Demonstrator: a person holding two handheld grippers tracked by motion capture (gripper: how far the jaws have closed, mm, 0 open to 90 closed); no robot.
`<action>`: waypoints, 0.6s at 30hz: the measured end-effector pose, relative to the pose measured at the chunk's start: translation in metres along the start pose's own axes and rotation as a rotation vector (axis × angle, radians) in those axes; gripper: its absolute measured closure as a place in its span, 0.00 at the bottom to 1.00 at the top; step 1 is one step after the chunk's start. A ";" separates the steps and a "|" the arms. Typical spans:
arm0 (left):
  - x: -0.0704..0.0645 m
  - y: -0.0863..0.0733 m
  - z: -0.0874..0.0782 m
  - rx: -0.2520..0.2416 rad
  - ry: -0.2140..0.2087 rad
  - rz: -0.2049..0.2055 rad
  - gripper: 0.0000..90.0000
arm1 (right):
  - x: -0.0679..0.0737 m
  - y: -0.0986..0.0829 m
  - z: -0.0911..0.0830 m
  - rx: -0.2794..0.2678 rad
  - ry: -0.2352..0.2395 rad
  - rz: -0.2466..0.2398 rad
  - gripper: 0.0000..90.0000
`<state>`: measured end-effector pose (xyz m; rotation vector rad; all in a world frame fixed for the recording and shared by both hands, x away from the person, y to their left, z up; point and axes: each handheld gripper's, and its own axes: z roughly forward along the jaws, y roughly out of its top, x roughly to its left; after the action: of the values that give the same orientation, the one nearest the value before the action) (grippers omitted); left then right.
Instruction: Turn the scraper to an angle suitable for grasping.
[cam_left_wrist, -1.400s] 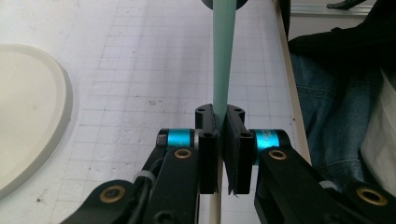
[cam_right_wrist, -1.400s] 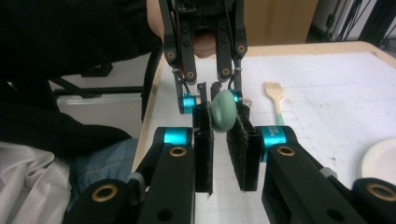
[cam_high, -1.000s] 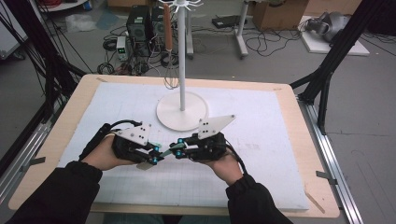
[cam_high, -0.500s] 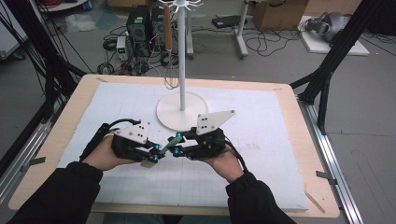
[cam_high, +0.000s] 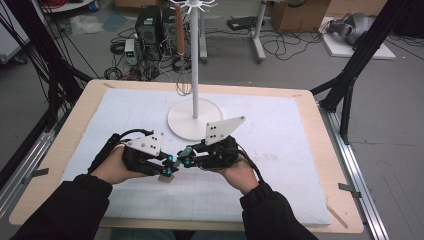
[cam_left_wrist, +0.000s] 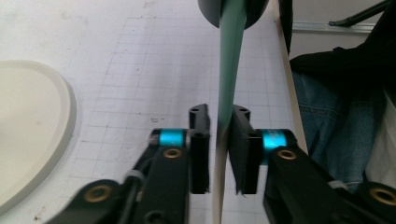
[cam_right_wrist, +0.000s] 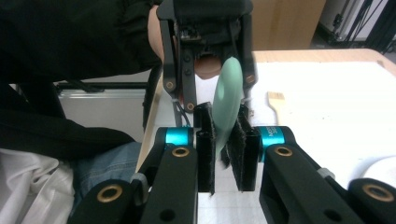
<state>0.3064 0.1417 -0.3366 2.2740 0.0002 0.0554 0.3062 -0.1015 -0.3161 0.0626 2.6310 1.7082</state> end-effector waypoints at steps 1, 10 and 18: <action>0.000 0.000 0.000 -0.002 0.000 -0.004 0.93 | 0.000 0.001 0.000 0.002 -0.006 -0.003 0.91; 0.001 0.001 -0.004 -0.068 0.002 -0.029 0.94 | 0.002 -0.004 0.008 -0.020 -0.021 0.006 0.85; -0.001 0.001 -0.001 -0.058 0.003 -0.021 0.91 | 0.001 -0.004 0.009 0.004 -0.009 0.011 0.92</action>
<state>0.3057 0.1419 -0.3353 2.2151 0.0236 0.0469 0.3055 -0.0947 -0.3237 0.0854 2.6325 1.7025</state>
